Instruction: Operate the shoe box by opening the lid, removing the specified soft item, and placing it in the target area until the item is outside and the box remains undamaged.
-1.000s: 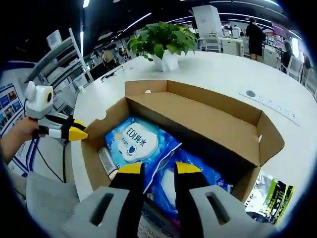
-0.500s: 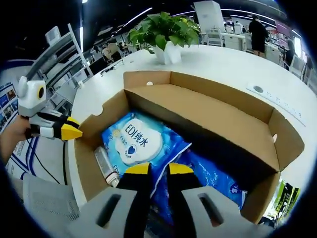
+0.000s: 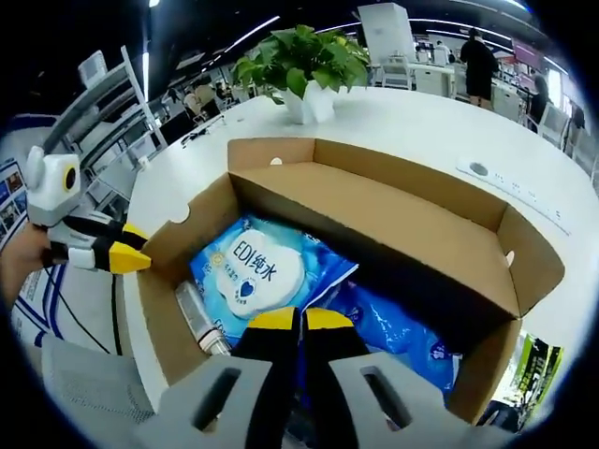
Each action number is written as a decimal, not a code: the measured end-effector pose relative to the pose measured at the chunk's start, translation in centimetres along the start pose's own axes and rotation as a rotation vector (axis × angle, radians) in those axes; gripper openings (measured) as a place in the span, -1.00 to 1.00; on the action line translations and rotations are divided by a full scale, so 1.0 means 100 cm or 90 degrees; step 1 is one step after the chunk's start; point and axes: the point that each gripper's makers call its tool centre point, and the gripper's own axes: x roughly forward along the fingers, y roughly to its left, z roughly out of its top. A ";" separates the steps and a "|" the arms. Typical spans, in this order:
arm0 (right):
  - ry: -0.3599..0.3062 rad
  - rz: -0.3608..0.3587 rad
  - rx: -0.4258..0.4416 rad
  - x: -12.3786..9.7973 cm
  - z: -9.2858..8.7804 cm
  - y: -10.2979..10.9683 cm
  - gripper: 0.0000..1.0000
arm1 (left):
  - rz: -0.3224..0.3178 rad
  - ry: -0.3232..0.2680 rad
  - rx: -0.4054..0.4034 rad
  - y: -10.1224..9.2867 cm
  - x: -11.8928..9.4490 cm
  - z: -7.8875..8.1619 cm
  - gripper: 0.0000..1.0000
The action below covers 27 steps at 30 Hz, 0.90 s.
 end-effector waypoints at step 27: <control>-0.038 -0.053 -0.009 -0.034 -0.002 -0.024 -1.00 | 0.020 -0.031 0.135 -0.023 0.004 0.040 -0.28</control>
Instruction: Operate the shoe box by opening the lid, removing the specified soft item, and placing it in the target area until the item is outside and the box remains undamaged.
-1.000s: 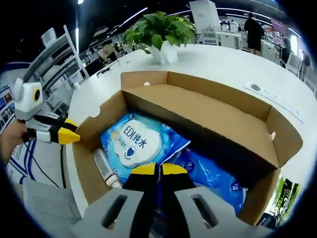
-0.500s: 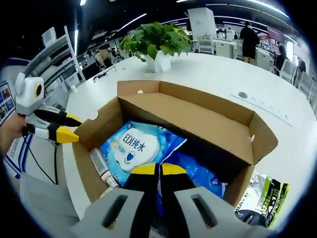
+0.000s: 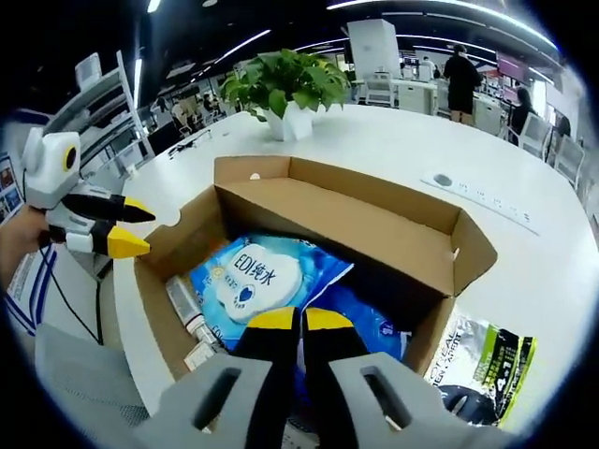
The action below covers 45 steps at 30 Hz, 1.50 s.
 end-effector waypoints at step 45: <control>0.021 -0.065 0.022 -0.008 -0.021 -0.027 -1.00 | -0.132 0.132 -0.069 -0.053 0.083 -0.014 -0.83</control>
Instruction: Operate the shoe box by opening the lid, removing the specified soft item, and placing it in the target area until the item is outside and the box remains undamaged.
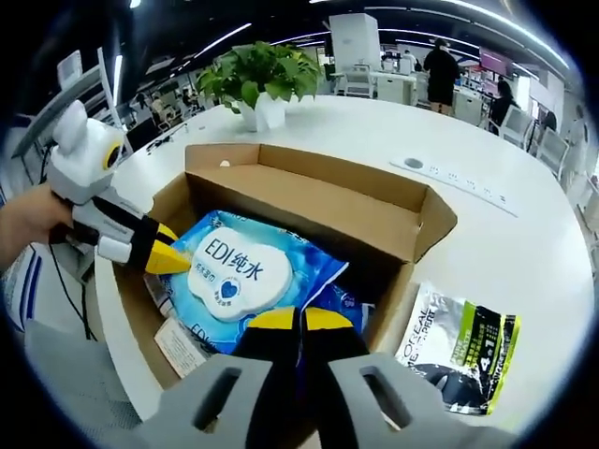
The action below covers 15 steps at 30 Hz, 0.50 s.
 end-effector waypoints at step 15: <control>-0.023 -0.007 0.028 -0.007 0.004 0.001 -1.00 | 0.001 -0.033 -0.005 -0.002 -0.010 0.002 -0.99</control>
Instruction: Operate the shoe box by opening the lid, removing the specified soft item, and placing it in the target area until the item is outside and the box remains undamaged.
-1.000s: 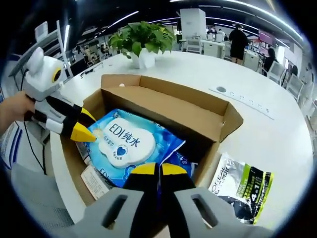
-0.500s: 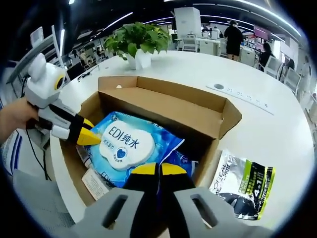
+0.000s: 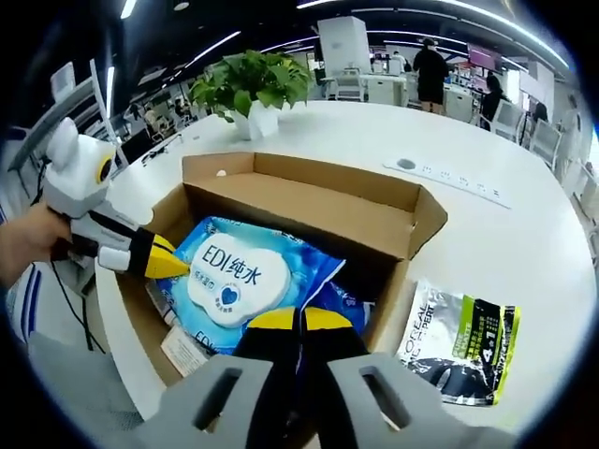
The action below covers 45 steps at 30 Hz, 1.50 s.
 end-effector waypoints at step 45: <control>-0.078 0.025 0.069 -0.064 0.041 -0.011 -1.00 | -0.020 -0.067 0.032 -0.045 -0.048 0.048 -0.99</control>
